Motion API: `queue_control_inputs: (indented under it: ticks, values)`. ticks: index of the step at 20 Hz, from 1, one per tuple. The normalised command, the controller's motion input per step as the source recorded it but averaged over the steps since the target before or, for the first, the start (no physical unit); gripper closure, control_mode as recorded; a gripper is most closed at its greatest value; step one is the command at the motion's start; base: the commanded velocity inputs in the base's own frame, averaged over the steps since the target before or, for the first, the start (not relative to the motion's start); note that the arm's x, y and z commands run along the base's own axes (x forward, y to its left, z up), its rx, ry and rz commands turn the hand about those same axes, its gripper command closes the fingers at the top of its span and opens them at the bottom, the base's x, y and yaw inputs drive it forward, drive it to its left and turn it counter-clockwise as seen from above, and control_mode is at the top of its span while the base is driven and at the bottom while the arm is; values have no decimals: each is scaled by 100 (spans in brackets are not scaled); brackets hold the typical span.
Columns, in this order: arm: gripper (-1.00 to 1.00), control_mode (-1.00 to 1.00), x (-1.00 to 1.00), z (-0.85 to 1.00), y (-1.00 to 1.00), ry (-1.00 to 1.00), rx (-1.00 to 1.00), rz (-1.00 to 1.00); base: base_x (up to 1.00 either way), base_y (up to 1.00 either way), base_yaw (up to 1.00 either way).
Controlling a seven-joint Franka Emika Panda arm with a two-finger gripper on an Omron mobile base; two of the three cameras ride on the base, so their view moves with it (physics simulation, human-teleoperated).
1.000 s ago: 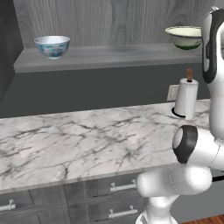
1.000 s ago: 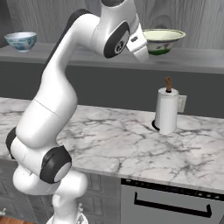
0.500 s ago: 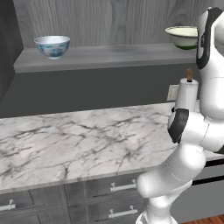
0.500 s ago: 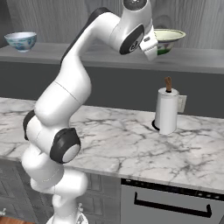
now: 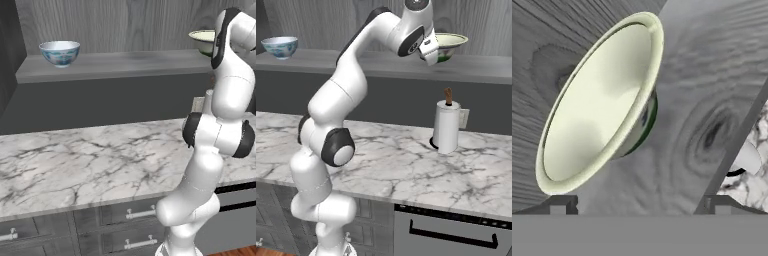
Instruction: Take the smaller bowl and place it next to the appetizer plate on the dining counter , and place the larger bowl next to the plate with cooked food.
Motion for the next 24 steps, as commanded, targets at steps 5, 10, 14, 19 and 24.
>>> queue_control_inputs:
  ticks: [5, 10, 14, 19, 24]
  values:
    - [-100, -100, 45, -10, -16, 3, 0, 0, 0, 0, 0]
    - [-100, -100, 45, -7, -19, 1, 0, 0, 0, 0, 0]
    - [-100, -100, 44, -4, -18, 0, 0, 0, 0, 0, 0]
    - [100, -100, 32, -2, -7, 0, 0, 0, 0, 0, 0]
    - [100, -100, 1, -1, 0, 0, 0, 0, 0, 0, 0]
